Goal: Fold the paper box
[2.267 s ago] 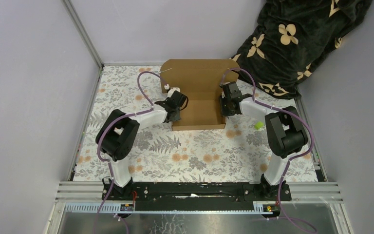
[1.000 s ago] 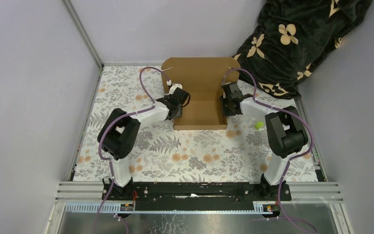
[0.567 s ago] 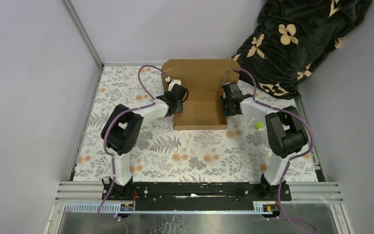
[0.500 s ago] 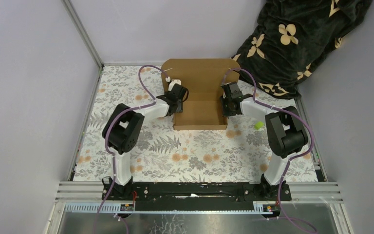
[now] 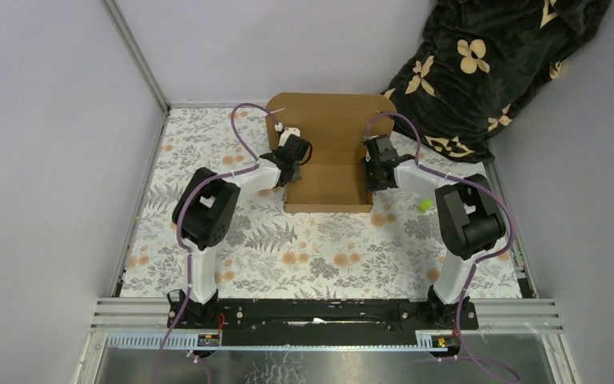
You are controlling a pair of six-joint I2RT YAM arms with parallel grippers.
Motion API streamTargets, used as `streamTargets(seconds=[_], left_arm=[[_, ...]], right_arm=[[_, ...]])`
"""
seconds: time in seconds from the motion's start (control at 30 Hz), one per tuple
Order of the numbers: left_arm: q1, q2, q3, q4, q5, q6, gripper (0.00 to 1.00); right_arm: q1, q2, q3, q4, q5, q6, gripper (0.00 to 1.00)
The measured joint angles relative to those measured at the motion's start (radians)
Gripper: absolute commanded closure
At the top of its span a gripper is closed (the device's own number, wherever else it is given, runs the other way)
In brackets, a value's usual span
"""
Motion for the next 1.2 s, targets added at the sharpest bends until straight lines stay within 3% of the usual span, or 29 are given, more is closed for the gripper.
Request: streamTargets(seconds=[0.4, 0.97, 1.2], left_arm=[[-0.032, 0.029, 0.027, -0.044, -0.103, 0.023, 0.87], [-0.107, 0.073, 0.057, -0.115, -0.278, 0.009, 0.8], [-0.111, 0.075, 0.046, -0.12, -0.31, 0.001, 0.64]], right_arm=[[0.001, 0.0, 0.0, 0.002, -0.014, 0.002, 0.76], [0.001, -0.04, -0.011, -0.033, -0.008, 0.001, 0.76], [0.001, -0.044, -0.011, -0.033, -0.009, 0.001, 0.76]])
